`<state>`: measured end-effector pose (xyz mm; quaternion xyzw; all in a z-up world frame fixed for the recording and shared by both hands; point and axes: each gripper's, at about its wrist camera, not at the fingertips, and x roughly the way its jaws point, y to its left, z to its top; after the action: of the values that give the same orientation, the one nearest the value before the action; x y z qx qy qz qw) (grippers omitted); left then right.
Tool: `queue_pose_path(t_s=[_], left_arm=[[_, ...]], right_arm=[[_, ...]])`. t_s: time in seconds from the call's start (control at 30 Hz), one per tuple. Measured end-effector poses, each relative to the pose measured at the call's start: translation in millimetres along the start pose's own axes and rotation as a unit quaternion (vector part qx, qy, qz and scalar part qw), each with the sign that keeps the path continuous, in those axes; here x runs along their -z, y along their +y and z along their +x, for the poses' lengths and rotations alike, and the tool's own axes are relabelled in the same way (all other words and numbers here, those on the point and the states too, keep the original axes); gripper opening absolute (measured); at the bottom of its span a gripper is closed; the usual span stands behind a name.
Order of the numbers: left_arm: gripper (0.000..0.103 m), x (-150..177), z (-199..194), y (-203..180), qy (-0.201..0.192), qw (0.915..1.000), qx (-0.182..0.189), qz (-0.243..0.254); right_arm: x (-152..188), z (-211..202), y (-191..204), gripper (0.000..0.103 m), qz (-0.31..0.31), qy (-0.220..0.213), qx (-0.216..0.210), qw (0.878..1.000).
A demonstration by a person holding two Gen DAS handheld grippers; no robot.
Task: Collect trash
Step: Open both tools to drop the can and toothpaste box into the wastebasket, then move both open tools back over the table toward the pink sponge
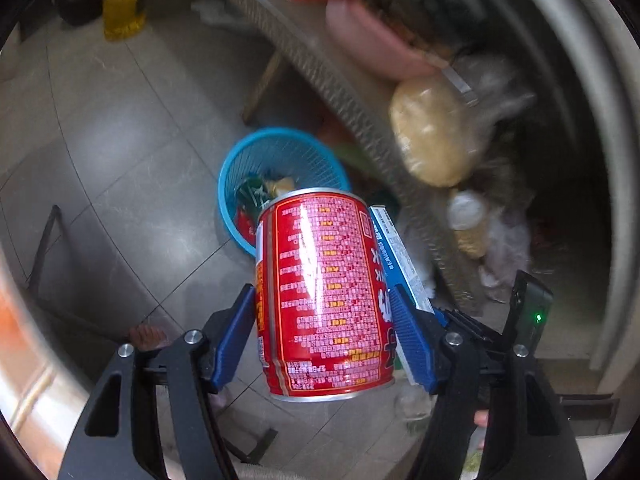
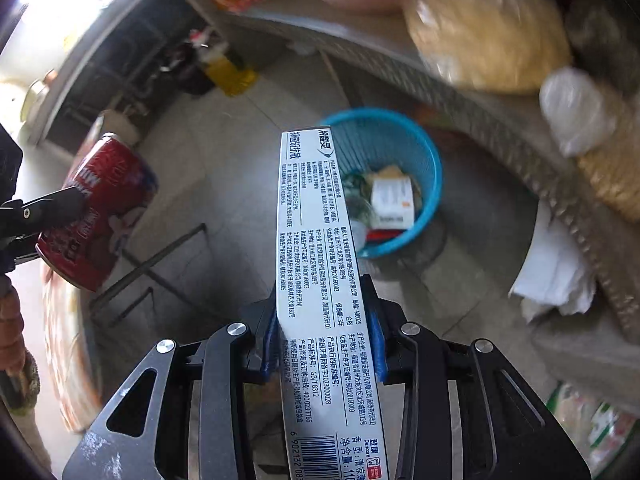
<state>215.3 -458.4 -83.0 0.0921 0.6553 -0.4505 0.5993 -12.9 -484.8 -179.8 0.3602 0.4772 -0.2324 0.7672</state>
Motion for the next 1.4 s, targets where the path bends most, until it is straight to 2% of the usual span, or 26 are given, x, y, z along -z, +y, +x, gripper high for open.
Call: queue_pose_path(t_s=[0.17,0.33,0.4,0.47,0.53,0.63,0.83,0.97,1.2,1.4], left_arm=[[0.065,-43,60,10,0.047,0.9982,-0.037,-0.006],[0.066,-75,104,17,0.070,0.9960,-0.048,-0.027],[0.066,-88,112,15,0.066,0.9963,-0.047,-0.028],[0.069,-96,114,12,0.052,0.9974,-0.038,-0.033],[0.075,-101,108,11,0.026,0.9987,-0.019,-0.040],[0.077,-95,89,5,0.007,0.9994,0.015,-0.030],[0.077,-73,35,-9,-0.026,0.9988,0.042,-0.005],[0.077,-43,-11,-15,-0.054,0.9969,0.053,0.020],[0.082,24,-93,-4,-0.134,0.9891,0.050,0.034],[0.087,98,-164,33,-0.237,0.9710,0.003,0.031]], right_arm=[[-26,49,-12,0.033,0.029,0.036,0.027,0.999],[-74,85,-13,0.035,0.034,0.049,0.067,0.996],[-87,93,-15,0.042,0.030,0.043,0.081,0.995],[-95,97,-14,0.066,0.021,0.022,0.107,0.994],[-97,96,-11,0.067,0.011,0.005,0.138,0.990],[-85,88,-10,0.067,0.007,-0.012,0.148,0.989],[-54,70,-5,0.067,-0.015,-0.040,0.157,0.987],[-38,49,0,0.067,-0.025,-0.063,0.147,0.987],[-15,2,38,0.070,-0.076,-0.096,0.102,0.987],[-12,-34,96,0.077,-0.145,-0.111,0.050,0.982]])
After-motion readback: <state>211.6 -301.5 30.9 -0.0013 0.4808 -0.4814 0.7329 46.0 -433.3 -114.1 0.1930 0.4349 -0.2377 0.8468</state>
